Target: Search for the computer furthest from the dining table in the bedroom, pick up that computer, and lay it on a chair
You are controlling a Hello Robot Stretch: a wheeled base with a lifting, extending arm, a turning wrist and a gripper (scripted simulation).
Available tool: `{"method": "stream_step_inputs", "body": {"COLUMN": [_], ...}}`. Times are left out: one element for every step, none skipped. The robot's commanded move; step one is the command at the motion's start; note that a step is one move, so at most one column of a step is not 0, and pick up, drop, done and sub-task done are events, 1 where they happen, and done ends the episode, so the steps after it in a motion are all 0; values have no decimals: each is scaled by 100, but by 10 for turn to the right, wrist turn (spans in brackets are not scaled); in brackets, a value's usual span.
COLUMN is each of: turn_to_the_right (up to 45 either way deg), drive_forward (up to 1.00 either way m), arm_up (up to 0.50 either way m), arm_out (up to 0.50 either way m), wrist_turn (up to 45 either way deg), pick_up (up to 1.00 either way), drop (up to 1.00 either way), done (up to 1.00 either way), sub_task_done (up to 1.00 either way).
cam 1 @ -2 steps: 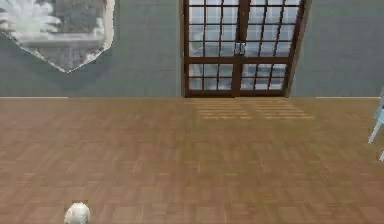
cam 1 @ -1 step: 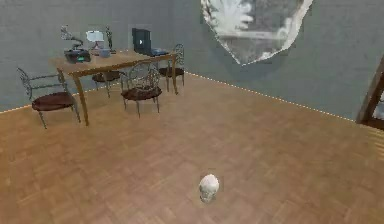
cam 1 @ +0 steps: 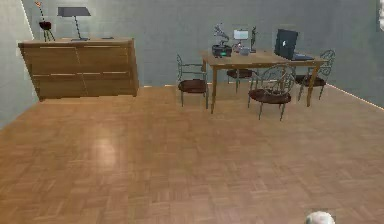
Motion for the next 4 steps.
{"method": "stream_step_inputs", "body": {"turn_to_the_right": [0, 0, 0, 450], "drive_forward": [100, 100, 10, 0], "arm_up": [0, 0, 0, 0], "arm_out": [0, 0, 0, 0], "wrist_turn": [0, 0, 0, 0], "pick_up": [0, 0, 0, 0], "drop": [0, 0, 0, 0], "done": [0, 0, 0, 0], "sub_task_done": [0, 0, 0, 0]}}
